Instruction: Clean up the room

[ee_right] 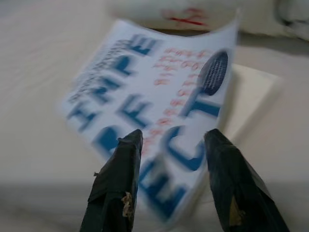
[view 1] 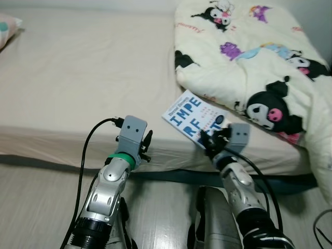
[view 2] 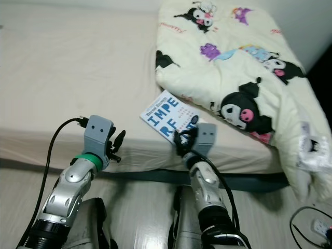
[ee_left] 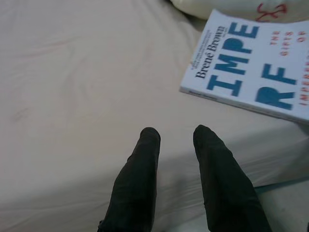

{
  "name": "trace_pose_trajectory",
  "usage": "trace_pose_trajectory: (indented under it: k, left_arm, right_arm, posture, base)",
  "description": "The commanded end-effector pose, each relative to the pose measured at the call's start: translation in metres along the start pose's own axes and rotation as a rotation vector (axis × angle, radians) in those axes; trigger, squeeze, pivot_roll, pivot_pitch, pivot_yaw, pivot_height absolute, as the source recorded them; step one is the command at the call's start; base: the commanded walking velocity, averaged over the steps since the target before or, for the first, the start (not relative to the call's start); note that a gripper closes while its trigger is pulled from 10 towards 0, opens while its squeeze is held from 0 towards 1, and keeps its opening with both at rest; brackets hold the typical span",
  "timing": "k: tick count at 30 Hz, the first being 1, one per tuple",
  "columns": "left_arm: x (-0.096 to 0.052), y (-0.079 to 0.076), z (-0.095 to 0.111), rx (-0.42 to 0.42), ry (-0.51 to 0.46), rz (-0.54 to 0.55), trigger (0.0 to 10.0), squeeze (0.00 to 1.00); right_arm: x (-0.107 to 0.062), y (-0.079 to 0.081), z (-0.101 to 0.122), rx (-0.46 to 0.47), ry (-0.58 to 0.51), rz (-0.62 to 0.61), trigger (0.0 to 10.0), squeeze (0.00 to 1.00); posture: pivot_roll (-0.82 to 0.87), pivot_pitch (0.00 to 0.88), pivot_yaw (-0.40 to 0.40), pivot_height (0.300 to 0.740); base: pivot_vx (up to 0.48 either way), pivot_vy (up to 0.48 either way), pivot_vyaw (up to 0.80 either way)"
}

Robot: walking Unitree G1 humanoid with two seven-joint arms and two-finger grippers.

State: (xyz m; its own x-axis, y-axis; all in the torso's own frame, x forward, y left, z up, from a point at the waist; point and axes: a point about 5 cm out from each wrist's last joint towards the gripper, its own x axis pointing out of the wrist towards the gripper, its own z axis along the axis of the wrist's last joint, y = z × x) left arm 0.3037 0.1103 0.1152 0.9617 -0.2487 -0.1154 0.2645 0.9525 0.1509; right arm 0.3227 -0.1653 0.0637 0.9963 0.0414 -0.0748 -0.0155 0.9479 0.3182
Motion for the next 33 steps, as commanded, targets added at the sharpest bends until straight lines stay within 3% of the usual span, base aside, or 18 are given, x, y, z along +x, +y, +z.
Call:
trace_pose_trajectory:
  k: [1, 2, 3, 5, 8, 10, 16, 22, 33]
  left_arm:
    - [0.001, -0.002, 0.001, 0.011, 0.006, -0.016, 10.0, 0.0]
    - [0.001, -0.002, 0.001, 0.011, 0.006, -0.016, 10.0, 0.0]
    - [0.003, -0.002, 0.003, 0.019, 0.001, -0.022, 10.0, 0.0]
    - [0.003, -0.002, 0.003, 0.019, 0.001, -0.022, 10.0, 0.0]
    - [0.004, -0.001, 0.007, 0.03, -0.002, -0.031, 10.0, 0.0]
    - [0.003, -0.001, 0.007, 0.031, -0.002, -0.031, 10.0, 0.0]
    - [-0.001, 0.001, 0.005, 0.037, 0.007, -0.033, 10.0, 0.0]
    - [-0.004, 0.002, 0.005, 0.041, 0.012, -0.036, 10.0, 0.0]
    - [-0.015, 0.004, 0.002, 0.053, 0.038, -0.032, 10.0, 0.0]
  right_arm:
    - [-0.002, -0.012, -0.004, 0.068, 0.001, -0.109, 10.0, 0.0]
    - [-0.002, -0.012, -0.004, 0.068, 0.001, -0.109, 10.0, 0.0]
    - [-0.005, -0.017, -0.008, 0.138, 0.006, -0.161, 10.0, 0.0]
    - [-0.005, -0.017, -0.008, 0.138, 0.006, -0.161, 10.0, 0.0]
    - [-0.011, -0.023, -0.02, 0.259, 0.027, -0.209, 10.0, 0.0]
    - [-0.012, -0.023, -0.022, 0.275, 0.028, -0.206, 10.0, 0.0]
    - [-0.008, -0.021, -0.023, 0.399, 0.031, -0.111, 10.0, 0.0]
    - [-0.005, -0.017, -0.024, 0.46, 0.059, -0.054, 10.0, 0.0]
    - [0.008, 0.01, -0.021, 0.616, 0.105, 0.175, 10.0, 0.0]
  posture:
    - [0.03, 0.096, 0.064, 0.536]
    - [0.03, 0.096, 0.064, 0.536]
    - [0.03, 0.101, 0.071, 0.536]
    - [0.03, 0.101, 0.071, 0.536]
    - [0.04, 0.11, 0.077, 0.536]
    - [0.04, 0.111, 0.076, 0.536]
    - [0.05, 0.121, 0.089, 0.536]
    - [0.07, 0.129, 0.097, 0.536]
    - [0.12, 0.162, 0.108, 0.536]
  base:
    - [0.0, 0.0, 0.0]
    - [0.0, 0.0, 0.0]
    - [0.0, 0.0, 0.0]
    - [0.0, 0.0, 0.0]
    - [0.0, 0.0, 0.0]
    - [0.0, 0.0, 0.0]
    - [0.0, 0.0, 0.0]
    - [0.0, 0.0, 0.0]
    - [0.0, 0.0, 0.0]
